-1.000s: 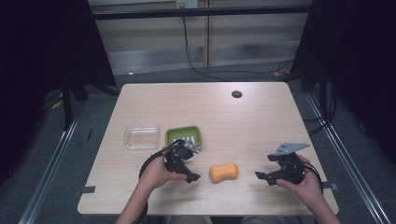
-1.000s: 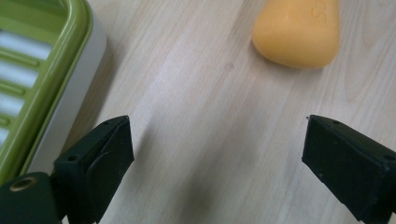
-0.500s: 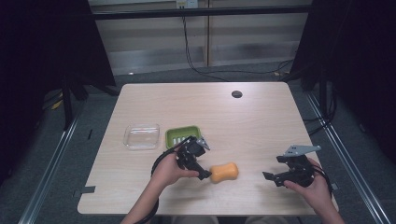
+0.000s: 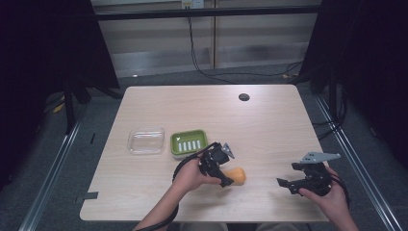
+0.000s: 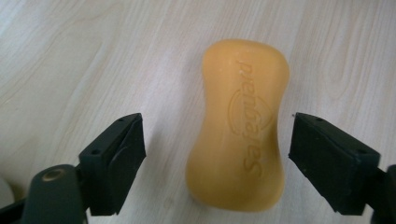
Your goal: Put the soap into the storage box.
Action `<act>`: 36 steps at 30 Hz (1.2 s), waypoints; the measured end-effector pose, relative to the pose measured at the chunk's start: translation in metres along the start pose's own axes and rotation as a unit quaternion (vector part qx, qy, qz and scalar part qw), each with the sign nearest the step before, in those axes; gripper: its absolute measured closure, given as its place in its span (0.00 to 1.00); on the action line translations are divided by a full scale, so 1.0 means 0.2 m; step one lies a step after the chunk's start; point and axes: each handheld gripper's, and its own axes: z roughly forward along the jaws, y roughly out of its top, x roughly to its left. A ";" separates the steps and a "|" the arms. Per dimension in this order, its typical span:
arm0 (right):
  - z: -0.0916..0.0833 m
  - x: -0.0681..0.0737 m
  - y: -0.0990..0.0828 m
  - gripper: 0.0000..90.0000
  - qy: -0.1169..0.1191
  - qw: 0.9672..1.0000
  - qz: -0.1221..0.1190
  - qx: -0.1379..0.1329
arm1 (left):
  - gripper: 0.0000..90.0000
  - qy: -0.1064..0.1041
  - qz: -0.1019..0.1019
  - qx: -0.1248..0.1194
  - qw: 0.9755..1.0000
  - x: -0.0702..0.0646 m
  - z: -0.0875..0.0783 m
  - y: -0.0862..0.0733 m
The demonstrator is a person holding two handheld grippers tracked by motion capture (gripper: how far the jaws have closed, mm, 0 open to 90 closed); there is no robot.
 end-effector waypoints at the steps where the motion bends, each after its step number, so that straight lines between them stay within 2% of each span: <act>1: 0.00 0.00 0.00 0.13 0.001 1.000 0.000 0.001 | 0.25 0.000 0.001 -0.001 1.000 0.00 0.01 0.00; 3: 0.00 0.00 0.00 0.13 -0.001 1.000 -0.001 0.002 | 0.27 0.000 -0.002 -0.004 1.000 -0.01 0.02 0.00; 6: 0.01 0.01 0.00 0.13 0.001 1.000 -0.005 0.004 | 0.32 -0.002 0.020 0.002 1.000 -0.02 0.04 0.00; 8: 0.02 0.01 0.01 0.13 0.001 1.000 -0.004 0.005 | 0.34 -0.004 0.030 0.005 1.000 -0.03 0.06 0.00; 10: 0.02 0.00 0.01 0.13 0.000 1.000 -0.005 0.005 | 0.37 -0.006 0.029 0.008 1.000 -0.04 0.07 0.01; 11: 0.02 0.00 0.01 0.13 0.000 1.000 -0.006 0.005 | 0.41 -0.002 0.039 0.014 0.999 -0.05 0.08 0.01; 12: 0.02 0.00 0.01 0.13 0.000 1.000 -0.005 0.005 | 0.42 -0.001 0.032 0.016 0.999 -0.05 0.08 0.01; 14: 0.02 0.01 0.01 0.13 0.000 1.000 -0.004 0.005 | 0.49 0.001 0.033 0.018 0.999 -0.06 0.08 0.02; 15: 0.02 0.01 0.00 0.13 0.000 1.000 -0.005 0.006 | 0.50 0.002 0.045 0.028 0.999 -0.05 0.07 0.03; 16: 0.02 0.01 0.00 0.13 0.000 1.000 -0.005 0.008 | 0.51 0.005 0.032 0.022 0.999 -0.06 0.08 0.03; 17: 0.02 0.01 0.00 0.13 0.000 1.000 -0.005 0.007 | 0.51 0.010 0.043 0.036 0.998 -0.07 0.08 0.04; 18: 0.02 0.01 0.00 0.13 -0.001 1.000 -0.003 0.006 | 0.52 0.006 0.046 0.048 0.998 -0.07 0.08 0.04; 21: 0.02 0.00 0.00 0.13 0.000 1.000 -0.002 0.006 | 0.53 -0.002 0.042 0.046 0.998 -0.08 0.08 0.04; 22: 0.02 0.00 0.00 0.13 -0.001 1.000 -0.004 0.007 | 0.53 -0.005 0.043 0.056 0.997 -0.07 0.07 0.04; 23: 0.02 0.00 0.00 0.13 -0.001 1.000 -0.004 0.007 | 0.53 -0.007 0.028 0.050 0.998 -0.08 0.07 0.04; 24: 0.02 0.00 0.00 0.13 -0.002 1.000 -0.004 0.007 | 0.54 -0.009 0.034 0.058 0.998 -0.07 0.06 0.04; 25: 0.02 0.00 0.00 0.13 0.001 1.000 -0.007 0.005 | 0.54 -0.015 0.024 0.058 0.998 -0.07 0.05 0.03; 26: 0.02 0.00 0.01 0.13 0.000 1.000 -0.005 0.006 | 0.54 -0.014 0.014 0.057 0.998 -0.07 0.04 0.03; 28: 0.03 0.00 0.01 0.13 0.001 1.000 -0.005 0.006 | 0.54 -0.004 0.016 0.066 0.998 -0.06 0.03 0.02; 29: 0.03 0.00 0.02 0.13 0.001 1.000 -0.007 0.004 | 0.55 0.003 0.004 0.065 0.998 -0.06 0.02 0.02; 30: 0.03 0.00 0.02 0.13 0.002 1.000 -0.007 0.006 | 0.55 -0.007 -0.010 0.065 0.998 -0.05 -0.01 0.01; 31: 0.04 0.00 0.02 0.13 0.002 1.000 -0.005 0.007 | 0.55 -0.008 -0.018 0.063 0.998 -0.04 -0.02 0.00; 33: 0.05 0.00 0.03 0.13 0.002 1.000 -0.005 0.006 | 0.55 -0.007 -0.013 0.072 0.997 -0.03 -0.04 -0.01; 35: 0.05 0.01 0.04 0.12 0.005 1.000 -0.009 0.007 | 0.55 -0.005 -0.025 0.070 0.997 -0.02 -0.06 -0.03; 36: 0.05 0.01 0.04 0.12 0.006 1.000 -0.012 0.006 | 0.55 -0.003 -0.038 0.066 0.997 -0.02 -0.07 -0.04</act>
